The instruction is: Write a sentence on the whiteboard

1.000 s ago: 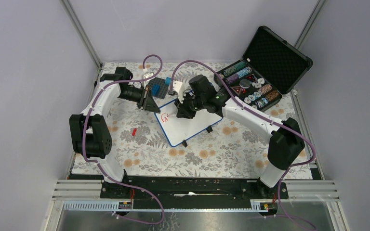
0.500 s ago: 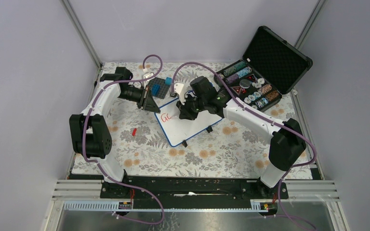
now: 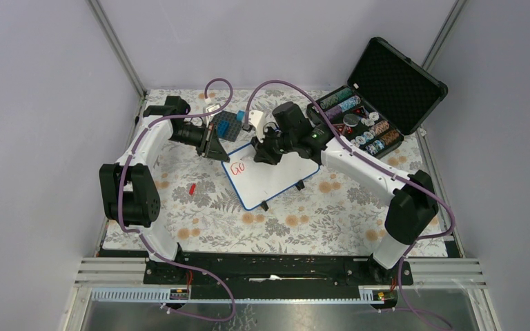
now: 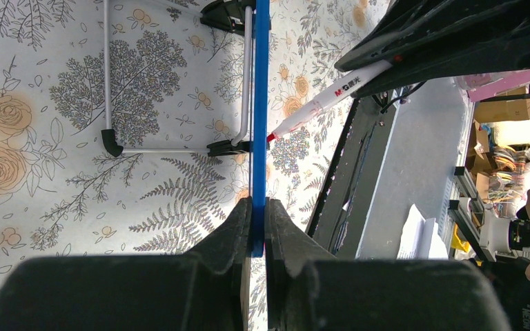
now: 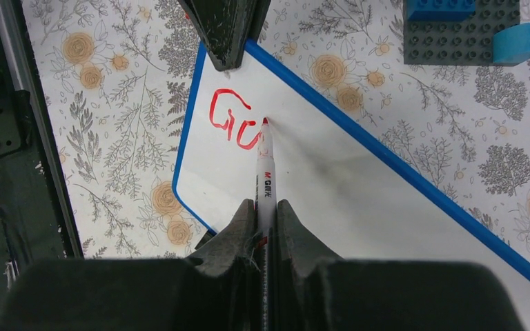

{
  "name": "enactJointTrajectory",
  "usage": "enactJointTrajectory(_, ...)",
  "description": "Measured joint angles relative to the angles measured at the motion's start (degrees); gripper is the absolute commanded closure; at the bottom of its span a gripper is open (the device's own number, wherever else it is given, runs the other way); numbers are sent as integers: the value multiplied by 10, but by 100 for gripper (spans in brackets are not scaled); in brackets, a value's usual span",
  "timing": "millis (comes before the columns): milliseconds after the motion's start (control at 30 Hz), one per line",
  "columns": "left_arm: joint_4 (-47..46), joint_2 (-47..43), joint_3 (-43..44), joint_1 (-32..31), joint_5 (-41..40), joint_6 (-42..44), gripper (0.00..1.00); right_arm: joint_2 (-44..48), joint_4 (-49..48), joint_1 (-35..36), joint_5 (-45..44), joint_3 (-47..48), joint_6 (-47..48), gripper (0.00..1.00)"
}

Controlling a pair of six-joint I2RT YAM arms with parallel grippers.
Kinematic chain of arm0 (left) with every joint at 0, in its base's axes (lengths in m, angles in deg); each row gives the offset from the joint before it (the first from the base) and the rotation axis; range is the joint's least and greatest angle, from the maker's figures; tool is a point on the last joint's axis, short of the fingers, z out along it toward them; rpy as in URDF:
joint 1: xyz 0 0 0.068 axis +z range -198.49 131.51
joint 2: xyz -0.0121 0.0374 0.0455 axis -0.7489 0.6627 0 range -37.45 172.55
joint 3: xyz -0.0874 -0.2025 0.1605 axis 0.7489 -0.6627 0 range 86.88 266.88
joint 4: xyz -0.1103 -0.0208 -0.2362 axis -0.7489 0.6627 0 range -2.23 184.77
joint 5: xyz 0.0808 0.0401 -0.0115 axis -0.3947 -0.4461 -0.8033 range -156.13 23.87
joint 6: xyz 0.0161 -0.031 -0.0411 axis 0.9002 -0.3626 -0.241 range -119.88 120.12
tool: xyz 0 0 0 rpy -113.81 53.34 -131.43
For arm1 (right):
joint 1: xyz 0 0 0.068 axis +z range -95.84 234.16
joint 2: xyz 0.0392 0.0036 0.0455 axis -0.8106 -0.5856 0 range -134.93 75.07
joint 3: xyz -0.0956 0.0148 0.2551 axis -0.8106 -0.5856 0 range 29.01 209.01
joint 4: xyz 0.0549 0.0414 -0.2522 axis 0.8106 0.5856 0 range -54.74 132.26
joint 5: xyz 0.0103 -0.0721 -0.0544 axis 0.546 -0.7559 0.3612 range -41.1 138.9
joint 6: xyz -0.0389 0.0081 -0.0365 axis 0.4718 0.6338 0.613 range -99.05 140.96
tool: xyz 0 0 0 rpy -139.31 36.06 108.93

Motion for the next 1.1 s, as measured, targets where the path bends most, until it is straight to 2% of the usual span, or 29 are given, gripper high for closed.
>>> enactJointTrajectory(600,0,0,0,0,0,0,100,-12,4,7,2,5,0,100)
enactJointTrajectory(1100,0,0,0,0,0,0,100,22,10,-20,7,-11,0,100)
